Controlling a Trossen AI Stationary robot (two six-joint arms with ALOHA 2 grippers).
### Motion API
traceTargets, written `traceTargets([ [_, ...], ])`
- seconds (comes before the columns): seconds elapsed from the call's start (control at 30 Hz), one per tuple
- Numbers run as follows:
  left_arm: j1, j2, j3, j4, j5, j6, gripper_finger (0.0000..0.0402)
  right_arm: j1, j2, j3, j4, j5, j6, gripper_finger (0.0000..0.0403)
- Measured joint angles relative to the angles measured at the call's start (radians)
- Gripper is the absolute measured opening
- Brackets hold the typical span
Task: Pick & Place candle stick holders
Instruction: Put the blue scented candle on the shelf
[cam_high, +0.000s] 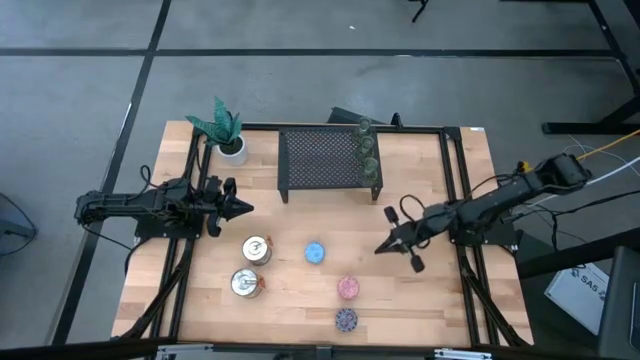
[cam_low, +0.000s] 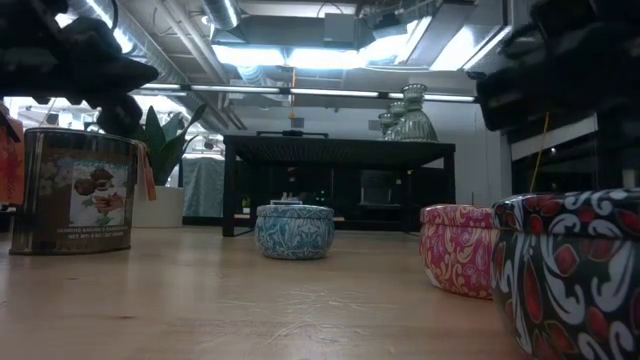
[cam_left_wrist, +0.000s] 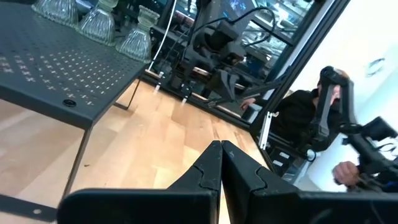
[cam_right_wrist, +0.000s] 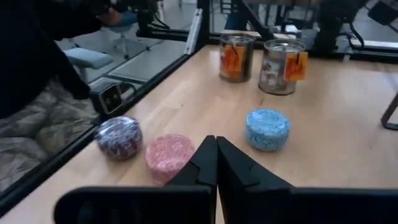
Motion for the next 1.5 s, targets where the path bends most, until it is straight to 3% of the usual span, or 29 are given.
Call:
traceTargets([
  [0.27,0.0,0.0,0.0,0.001,0.0,-0.043,0.0002,-0.131,-0.186,-0.121,0.012,-0.074,-0.073,0.0003],
  [0.5,0.0,0.0,0.0,0.0,-0.042,-0.194,0.0002,-0.186,-0.366,-0.143,-0.159,0.181,-0.026,0.0003],
  [0.73,0.0,0.009,0.0,-0.013,-0.124,-0.186,0.0002,-0.141,-0.639,-0.144,-0.416,0.322,-0.007,0.0003],
  [1.03,-0.001,0.075,0.0,0.005,-0.054,-0.12,0.0014,-0.136,-0.825,-0.206,-0.402,0.294,-0.089,0.0003],
  [1.23,-0.001,0.107,0.014,0.025,0.01,-0.017,0.0058,-0.135,-0.864,-0.206,-0.387,0.243,-0.107,0.0003],
  [1.5,-0.001,0.153,0.121,0.077,0.054,0.079,0.0113,-0.135,-0.871,-0.206,-0.428,0.239,-0.174,0.0003],
])
